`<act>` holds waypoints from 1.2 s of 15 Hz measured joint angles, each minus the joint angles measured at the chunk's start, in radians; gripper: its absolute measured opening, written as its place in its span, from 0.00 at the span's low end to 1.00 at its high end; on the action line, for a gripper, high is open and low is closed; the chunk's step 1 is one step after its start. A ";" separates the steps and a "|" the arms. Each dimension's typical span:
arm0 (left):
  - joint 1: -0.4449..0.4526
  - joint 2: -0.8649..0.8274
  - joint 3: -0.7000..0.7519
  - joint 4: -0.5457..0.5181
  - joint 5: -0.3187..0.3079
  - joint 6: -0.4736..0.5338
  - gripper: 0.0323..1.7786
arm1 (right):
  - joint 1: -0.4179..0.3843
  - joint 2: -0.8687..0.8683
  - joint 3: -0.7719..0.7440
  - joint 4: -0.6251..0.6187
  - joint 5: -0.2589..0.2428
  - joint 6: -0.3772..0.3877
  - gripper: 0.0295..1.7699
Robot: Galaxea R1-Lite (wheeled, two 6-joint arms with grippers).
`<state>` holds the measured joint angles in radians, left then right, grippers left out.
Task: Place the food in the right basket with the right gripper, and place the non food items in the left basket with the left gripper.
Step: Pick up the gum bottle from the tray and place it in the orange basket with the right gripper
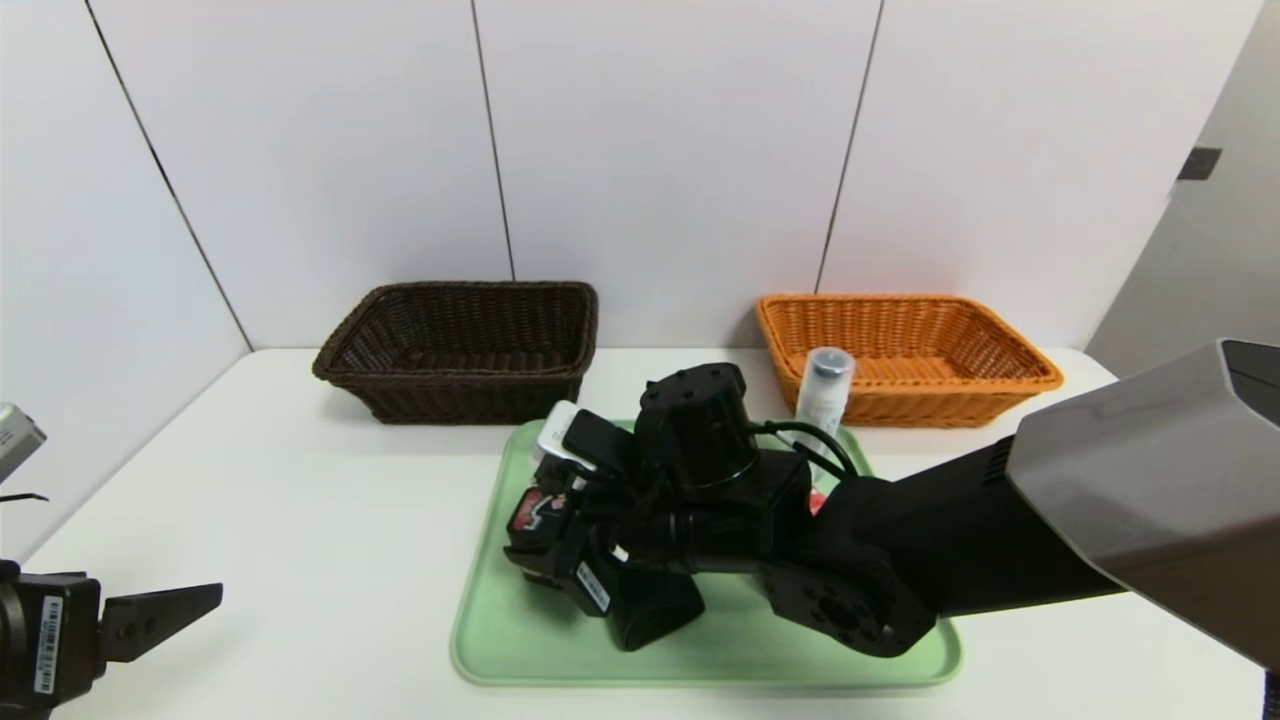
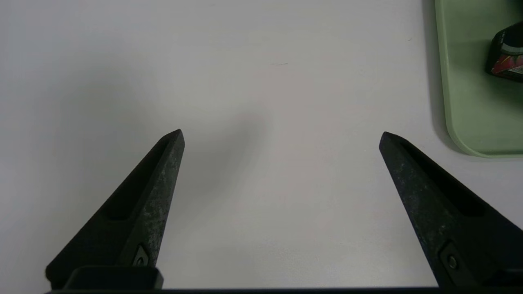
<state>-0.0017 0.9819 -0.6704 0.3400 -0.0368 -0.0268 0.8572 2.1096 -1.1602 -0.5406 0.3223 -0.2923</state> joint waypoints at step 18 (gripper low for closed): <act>0.000 -0.023 -0.018 -0.001 -0.003 0.012 0.95 | -0.047 -0.261 -0.098 0.066 -0.255 0.156 0.43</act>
<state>-0.0017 0.9591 -0.6887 0.3385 -0.0398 -0.0147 0.8100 1.8483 -1.2579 -0.4743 0.0672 -0.1362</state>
